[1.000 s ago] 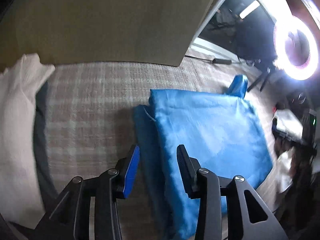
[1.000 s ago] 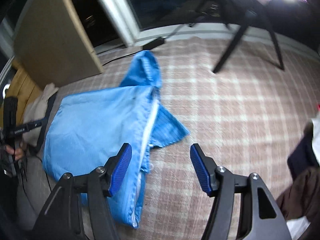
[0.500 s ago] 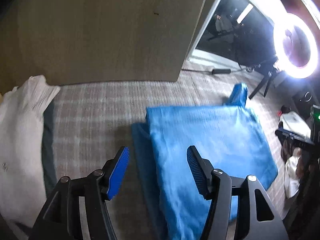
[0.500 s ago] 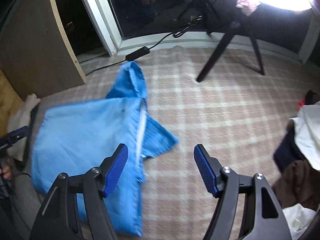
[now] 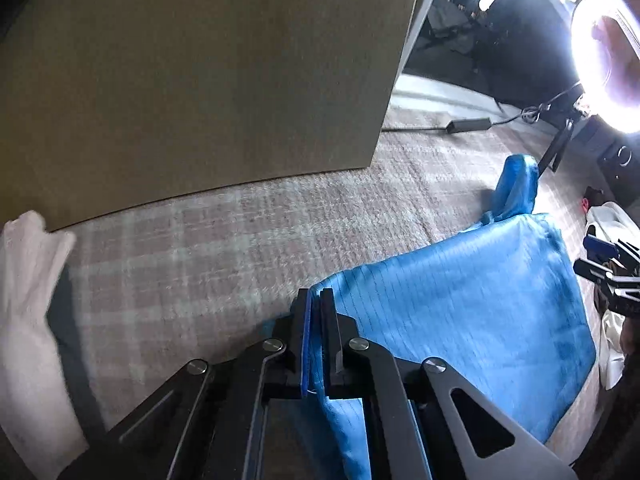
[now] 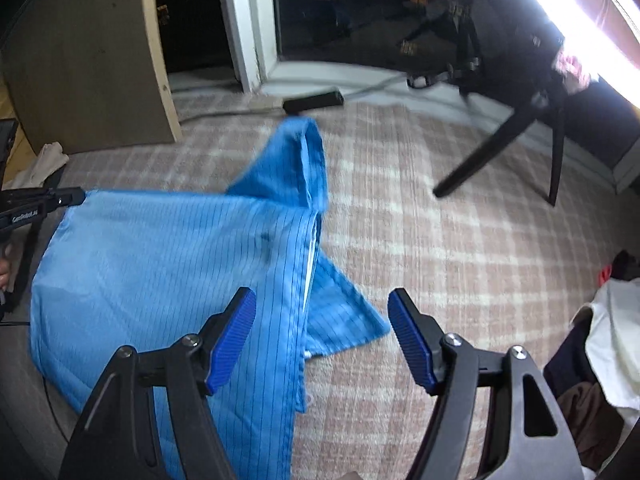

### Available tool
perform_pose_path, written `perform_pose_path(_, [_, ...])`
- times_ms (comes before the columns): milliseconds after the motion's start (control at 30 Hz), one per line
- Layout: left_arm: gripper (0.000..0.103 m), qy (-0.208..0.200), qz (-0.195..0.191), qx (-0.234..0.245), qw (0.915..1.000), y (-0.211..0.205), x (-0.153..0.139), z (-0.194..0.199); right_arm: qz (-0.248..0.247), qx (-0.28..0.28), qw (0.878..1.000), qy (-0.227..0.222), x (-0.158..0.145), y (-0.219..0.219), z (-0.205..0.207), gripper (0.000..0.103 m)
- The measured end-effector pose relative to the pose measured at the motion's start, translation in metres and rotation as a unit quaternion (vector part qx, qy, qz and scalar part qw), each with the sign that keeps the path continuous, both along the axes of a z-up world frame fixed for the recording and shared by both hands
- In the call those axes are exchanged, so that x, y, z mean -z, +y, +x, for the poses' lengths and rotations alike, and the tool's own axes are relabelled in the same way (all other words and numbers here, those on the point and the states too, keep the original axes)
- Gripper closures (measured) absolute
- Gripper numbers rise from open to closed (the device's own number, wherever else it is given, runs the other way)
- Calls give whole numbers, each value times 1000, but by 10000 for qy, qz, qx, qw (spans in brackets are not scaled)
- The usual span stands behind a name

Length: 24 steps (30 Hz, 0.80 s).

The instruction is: Fold clothes

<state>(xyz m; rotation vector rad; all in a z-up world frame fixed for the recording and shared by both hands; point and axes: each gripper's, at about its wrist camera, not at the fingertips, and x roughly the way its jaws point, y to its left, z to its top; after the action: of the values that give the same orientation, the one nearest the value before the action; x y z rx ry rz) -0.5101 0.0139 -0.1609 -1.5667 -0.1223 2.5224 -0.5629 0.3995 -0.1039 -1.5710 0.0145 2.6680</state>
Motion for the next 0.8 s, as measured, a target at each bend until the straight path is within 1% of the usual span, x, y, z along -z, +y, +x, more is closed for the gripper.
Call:
perform_pose_path(33, [100,75,-19,-39,10000,-3,-4,4,-1,-44,9999,99,-3,-3,1,35])
perform_pose_path(100, [99,263,-16,-74,9996,-8,-11,10,-211,-258,9992,210,-5,-10,0,35])
perform_pose_path(133, [93,269,-17,-60,9996,-10,-8,6,-302,-356,9987,206,-4,-14,-1,35])
perform_pose_path(200, [88,-53,-3,-106,9999,-14,5,-5,-305,-454,9984,-128,14,-20,-10,35])
perform_pose_path(267, [76,-219,-223,-102,9995,-15,11,-9,-231,-499,9975,-454,33,-24,-17,35])
perform_pose_path(300, [74,-179,-279,-177,9993,-17,8,-7,-186,-514,9966,-622,43,-24,-20,35])
perform_pose_path(333, [72,-149,-186,-232,9994,-20,3,-2,-175,-524,9956,-756,50,-24,-22,35])
perform_pose_path(400, [68,-103,-26,-300,9995,-27,-7,8,-343,-485,9958,-704,44,-17,-18,35])
perform_pose_path(467, [48,-89,38,-304,9995,-31,-15,18,-516,-293,9972,-462,27,1,-11,35])
perform_pose_path(500, [45,-120,-9,-313,9994,-31,-17,23,-571,-178,9974,-396,22,11,-9,35])
perform_pose_path(567, [44,-257,125,-294,9992,-30,-13,28,-728,37,9966,-375,17,33,-5,35])
perform_pose_path(667, [44,-485,367,-373,9975,-27,-5,28,-840,311,9946,-530,23,59,-2,35])
perform_pose_path(767, [45,-640,629,-447,9950,-20,5,22,-1191,556,9894,-624,31,75,-1,35])
perform_pose_path(800, [44,-659,644,-436,9948,-17,7,19,-1383,550,9869,-625,33,76,-2,35])
